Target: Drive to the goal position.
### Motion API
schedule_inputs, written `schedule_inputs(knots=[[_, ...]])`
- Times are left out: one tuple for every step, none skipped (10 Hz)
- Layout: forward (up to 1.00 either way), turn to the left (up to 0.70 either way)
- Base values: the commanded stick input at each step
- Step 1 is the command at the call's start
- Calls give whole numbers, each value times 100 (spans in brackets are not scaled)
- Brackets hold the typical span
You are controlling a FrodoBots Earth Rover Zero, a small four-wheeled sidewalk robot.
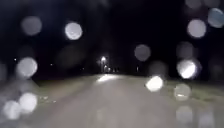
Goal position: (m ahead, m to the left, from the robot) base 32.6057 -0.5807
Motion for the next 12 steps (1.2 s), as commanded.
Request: schedule_inputs(knots=[[100,9],[100,9],[100,11],[100,8],[100,6],[100,7],[100,7],[100,6],[100,12],[100,18],[100,18],[100,15]])
